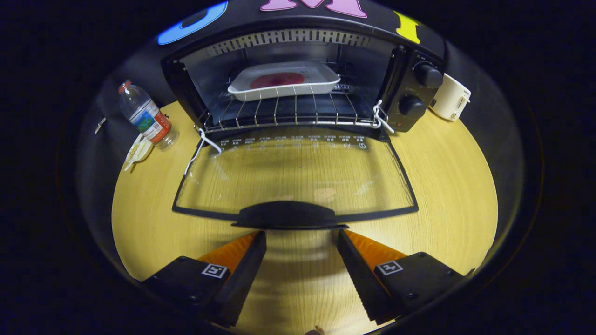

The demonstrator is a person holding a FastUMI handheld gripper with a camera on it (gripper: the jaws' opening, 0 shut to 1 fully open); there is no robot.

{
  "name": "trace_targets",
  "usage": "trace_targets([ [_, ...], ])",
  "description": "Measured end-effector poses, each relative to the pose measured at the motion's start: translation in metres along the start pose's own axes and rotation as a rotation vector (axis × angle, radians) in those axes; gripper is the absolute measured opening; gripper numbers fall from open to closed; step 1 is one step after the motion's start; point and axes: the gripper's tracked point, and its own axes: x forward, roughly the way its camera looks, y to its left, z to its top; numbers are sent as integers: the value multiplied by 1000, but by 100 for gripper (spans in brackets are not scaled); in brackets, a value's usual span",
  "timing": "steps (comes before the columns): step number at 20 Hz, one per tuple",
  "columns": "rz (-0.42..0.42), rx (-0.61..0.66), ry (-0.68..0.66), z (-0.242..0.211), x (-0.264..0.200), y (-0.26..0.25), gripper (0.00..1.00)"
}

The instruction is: Open the toaster oven, put the food inside, and close the toaster oven door.

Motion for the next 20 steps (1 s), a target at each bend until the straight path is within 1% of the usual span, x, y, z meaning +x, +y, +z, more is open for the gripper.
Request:
trace_targets([
  [3, 22, -22, -16, 2, -3, 1, 100],
  [5, 41, 2, -23, 4, -8, 1, 100],
  [11, 75, -4, -101, 29, -43, 0, 100],
  [14, 86, -17, -189, 54, -61, 2, 100],
  [18, 85, -5, -366, 99, -90, -1, 100],
  [20, 79, 1, -412, 108, -102, -3, 100],
])
